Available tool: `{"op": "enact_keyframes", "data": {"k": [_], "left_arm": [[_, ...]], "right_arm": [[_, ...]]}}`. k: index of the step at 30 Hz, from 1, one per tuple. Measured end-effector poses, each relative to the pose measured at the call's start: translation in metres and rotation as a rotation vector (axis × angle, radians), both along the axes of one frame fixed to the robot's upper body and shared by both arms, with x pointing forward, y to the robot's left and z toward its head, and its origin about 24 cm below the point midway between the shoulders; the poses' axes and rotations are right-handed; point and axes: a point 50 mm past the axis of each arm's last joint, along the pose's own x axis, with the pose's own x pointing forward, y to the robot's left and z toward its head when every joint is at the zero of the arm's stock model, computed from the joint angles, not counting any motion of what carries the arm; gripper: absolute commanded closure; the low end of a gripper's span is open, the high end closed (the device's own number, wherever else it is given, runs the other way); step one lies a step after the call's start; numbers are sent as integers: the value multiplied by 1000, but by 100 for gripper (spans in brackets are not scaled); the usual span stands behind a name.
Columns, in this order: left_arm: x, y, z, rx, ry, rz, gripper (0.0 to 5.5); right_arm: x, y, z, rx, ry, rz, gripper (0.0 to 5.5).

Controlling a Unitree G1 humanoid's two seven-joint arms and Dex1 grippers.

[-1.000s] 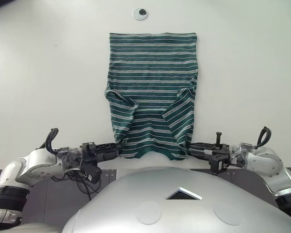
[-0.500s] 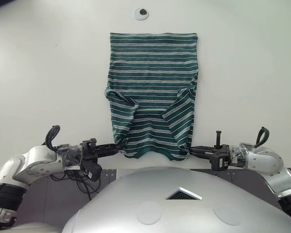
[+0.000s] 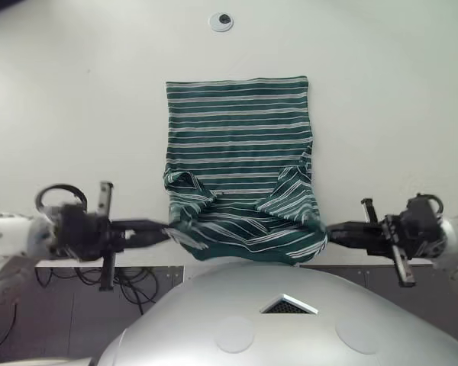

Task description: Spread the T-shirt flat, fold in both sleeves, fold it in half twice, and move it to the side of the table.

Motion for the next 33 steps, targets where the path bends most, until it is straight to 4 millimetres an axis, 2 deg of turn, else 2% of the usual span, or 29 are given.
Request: {"op": "enact_keyframes", "data": {"k": [4,6,9,13,15,19,23,26,28,33], "left_arm": [[34,2,-27,121,-96,230,549],[56,0,-39,171,-130,333,549],[87,0,-41,201,-185,449,549],[117,-2,-49,251,-202,535,549],[129,-4,-56,297,-220,544,549],[152,-12,-75,367,-238,559,549],[168,-12,-85,413,-234,596,549],[174,-12,-92,423,-210,625,550],[178,-10,-93,413,-193,655,519],[196,-8,-75,360,-210,750,460]], "right_arm": [[38,0,-5,-70,-53,-195,550],[59,2,-14,-117,-46,-284,550],[83,3,-20,-150,-49,-394,550],[116,7,-25,-175,-37,-516,550],[127,7,-28,-204,-31,-551,550],[145,8,-47,-289,2,-605,550],[160,16,-57,-305,14,-632,550],[169,15,-59,-294,26,-661,509],[175,13,-61,-284,42,-703,478],[188,12,-65,-285,55,-773,409]]}}
